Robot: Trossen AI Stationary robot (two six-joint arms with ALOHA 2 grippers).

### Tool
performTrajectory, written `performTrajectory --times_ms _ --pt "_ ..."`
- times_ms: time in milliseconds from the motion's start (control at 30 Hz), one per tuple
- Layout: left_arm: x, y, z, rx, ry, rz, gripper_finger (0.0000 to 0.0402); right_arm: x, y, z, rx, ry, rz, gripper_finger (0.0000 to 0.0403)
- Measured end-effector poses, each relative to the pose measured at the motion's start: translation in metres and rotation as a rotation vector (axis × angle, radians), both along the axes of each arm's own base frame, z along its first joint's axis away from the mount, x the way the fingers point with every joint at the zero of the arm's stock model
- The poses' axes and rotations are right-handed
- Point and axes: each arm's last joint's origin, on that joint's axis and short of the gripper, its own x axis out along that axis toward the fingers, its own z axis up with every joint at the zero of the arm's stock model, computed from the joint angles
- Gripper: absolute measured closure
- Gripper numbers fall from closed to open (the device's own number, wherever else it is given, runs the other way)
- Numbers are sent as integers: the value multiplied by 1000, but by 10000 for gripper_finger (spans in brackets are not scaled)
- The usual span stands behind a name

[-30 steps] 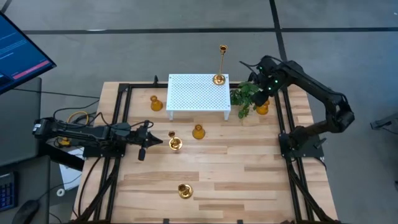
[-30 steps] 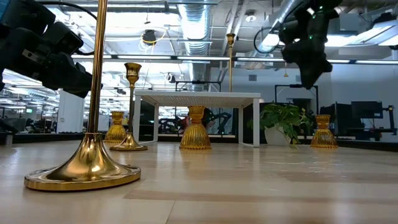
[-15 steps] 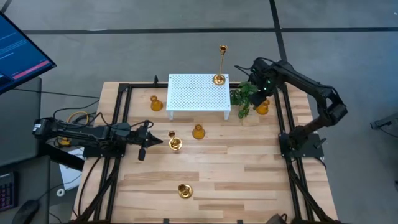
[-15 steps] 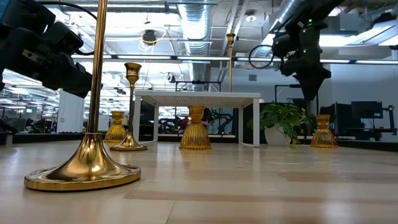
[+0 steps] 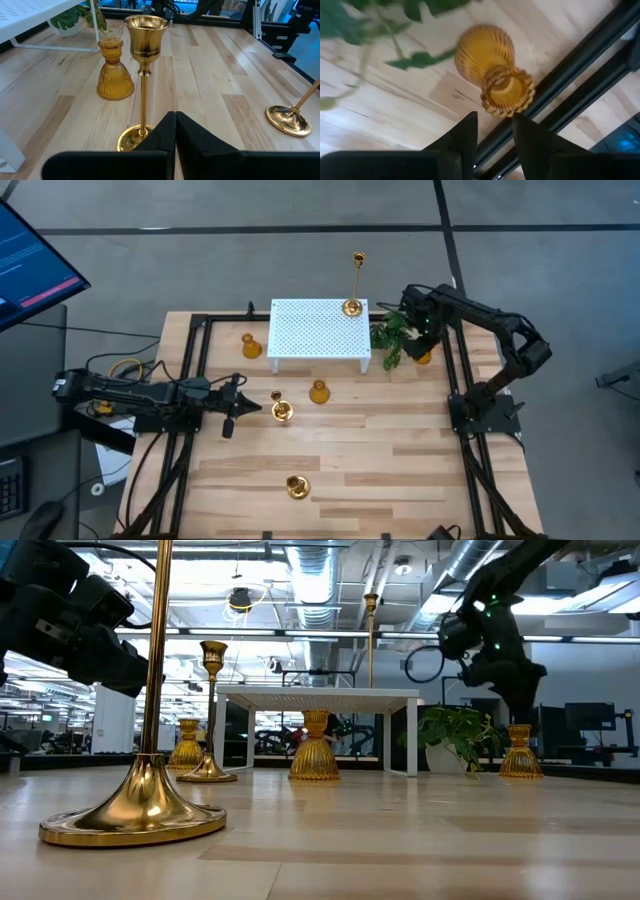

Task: Pick & Place candle stick holders
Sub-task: Put the right gold vase on the shelf

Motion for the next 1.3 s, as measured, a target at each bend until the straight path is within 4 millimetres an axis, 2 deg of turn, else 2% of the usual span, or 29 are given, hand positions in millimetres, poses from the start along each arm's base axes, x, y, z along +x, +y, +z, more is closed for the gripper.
performTrajectory --times_ms 300,467,700,1000,1300 --pt "0 0 0 0 0 0 394 -1 6 -17 13 7 -4 290" --pt "0 0 0 0 0 0 394 1 8 -18 15 10 7 290" --pt "0 0 0 0 0 0 394 5 11 -11 25 18 26 290" --pt "0 0 0 0 0 0 394 11 4 5 -18 -21 33 290" --pt "0 0 0 0 0 0 394 17 -2 5 -84 -80 34 290"
